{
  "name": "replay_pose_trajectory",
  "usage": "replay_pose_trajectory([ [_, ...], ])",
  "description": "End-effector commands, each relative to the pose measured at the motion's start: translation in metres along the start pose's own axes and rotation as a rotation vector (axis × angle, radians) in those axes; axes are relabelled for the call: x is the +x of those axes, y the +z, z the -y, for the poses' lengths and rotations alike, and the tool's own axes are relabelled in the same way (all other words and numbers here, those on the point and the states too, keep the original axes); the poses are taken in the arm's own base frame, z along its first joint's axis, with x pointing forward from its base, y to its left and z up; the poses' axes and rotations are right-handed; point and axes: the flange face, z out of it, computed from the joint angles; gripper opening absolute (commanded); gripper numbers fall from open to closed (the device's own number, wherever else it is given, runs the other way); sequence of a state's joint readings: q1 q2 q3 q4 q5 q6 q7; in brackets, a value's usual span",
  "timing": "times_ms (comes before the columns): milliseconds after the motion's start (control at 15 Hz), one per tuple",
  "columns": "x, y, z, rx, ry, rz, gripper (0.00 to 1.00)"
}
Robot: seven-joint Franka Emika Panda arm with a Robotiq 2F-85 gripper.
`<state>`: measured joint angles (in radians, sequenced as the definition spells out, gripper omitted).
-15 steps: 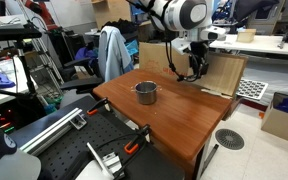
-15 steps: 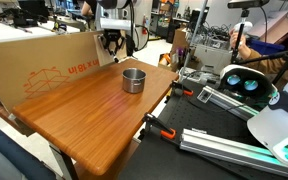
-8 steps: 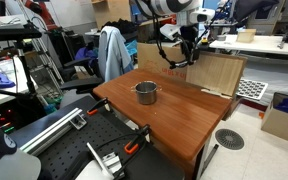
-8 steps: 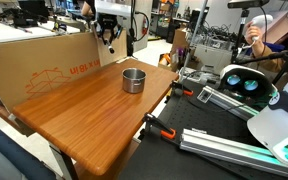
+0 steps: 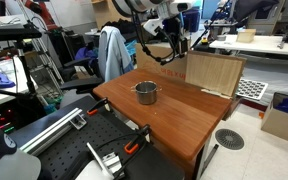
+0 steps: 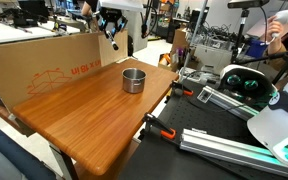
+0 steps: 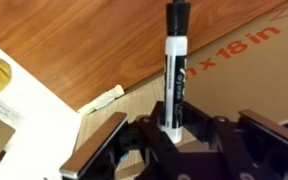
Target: Put the marker in the silver pot
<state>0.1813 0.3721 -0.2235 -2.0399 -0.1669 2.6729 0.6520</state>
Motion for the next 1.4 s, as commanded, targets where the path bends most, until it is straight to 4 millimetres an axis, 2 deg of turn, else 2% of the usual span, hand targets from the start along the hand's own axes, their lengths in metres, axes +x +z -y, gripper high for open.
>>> replay_pose_trajectory([
  [0, -0.032, -0.026, -0.010, 0.019, 0.009, -0.077, 0.06],
  [267, -0.064, -0.042, -0.016, 0.021, -0.008, -0.139, 0.06],
  [533, -0.090, -0.047, -0.024, 0.007, -0.019, -0.192, 0.06],
  [867, -0.119, -0.039, -0.033, -0.010, -0.011, -0.212, 0.06],
  [1333, -0.149, -0.029, -0.039, -0.022, -0.044, -0.260, 0.06],
])
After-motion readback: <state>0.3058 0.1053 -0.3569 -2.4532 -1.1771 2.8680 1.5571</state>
